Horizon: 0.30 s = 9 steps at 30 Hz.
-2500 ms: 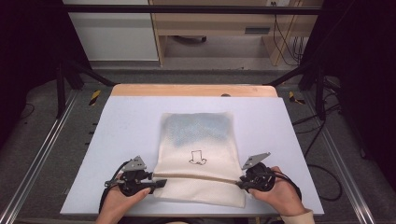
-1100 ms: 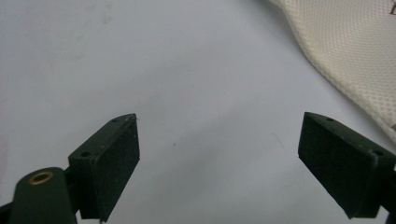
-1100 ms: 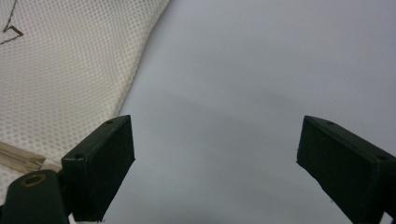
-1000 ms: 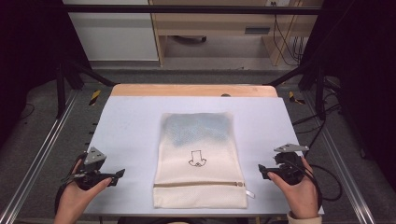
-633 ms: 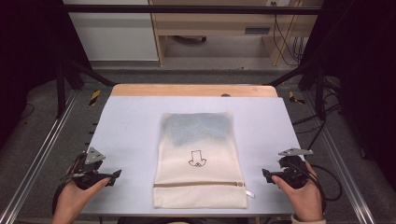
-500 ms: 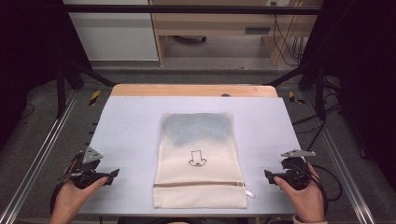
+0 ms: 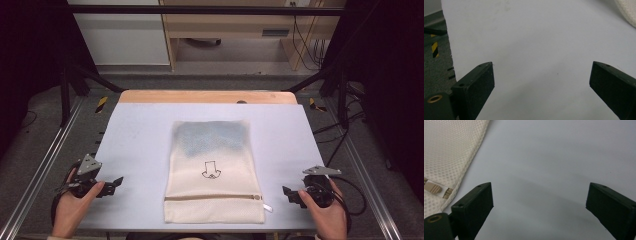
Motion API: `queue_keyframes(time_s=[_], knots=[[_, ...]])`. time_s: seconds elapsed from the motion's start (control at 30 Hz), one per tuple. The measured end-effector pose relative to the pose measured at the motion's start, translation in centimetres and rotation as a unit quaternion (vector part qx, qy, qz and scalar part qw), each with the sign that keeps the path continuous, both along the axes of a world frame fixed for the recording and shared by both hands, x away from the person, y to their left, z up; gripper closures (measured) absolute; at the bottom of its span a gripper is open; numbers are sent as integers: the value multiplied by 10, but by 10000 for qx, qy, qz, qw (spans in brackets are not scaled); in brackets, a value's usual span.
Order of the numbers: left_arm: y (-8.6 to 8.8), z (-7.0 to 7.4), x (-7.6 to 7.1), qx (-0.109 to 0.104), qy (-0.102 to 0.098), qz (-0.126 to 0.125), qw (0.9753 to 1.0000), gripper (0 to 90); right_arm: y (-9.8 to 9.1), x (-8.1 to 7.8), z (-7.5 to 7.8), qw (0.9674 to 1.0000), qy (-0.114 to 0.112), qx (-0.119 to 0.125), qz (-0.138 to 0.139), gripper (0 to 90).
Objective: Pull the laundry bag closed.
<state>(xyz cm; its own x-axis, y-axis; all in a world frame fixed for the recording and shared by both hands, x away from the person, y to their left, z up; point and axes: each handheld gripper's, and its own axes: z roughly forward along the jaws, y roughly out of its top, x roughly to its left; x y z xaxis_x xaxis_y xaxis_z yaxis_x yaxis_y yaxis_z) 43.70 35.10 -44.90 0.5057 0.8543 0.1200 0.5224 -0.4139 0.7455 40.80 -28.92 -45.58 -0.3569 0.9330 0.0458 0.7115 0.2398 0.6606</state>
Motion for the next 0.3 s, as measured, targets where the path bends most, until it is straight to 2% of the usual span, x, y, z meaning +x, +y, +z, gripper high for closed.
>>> queue_keyframes(time_s=[0.1, 0.13, 0.2, 0.3], knots=[[-8, -1, 0, 97, -28, -90, 9999, 54, -2, -2, -4, 10000, 16, 42, 25, 103], [-11, -2, 1, 171, 4, -116, 9998, 55, -2, -2, -5, 10000, -50, 39, -4, 116], [-16, -3, 2, 201, 63, -190, 9996, 55, -1, -1, -7, 10000, -3, 9, -13, 116], [-24, -6, 4, 246, 71, -207, 9995, 55, 2, 0, -8, 9999, -106, -61, 9, 117]])
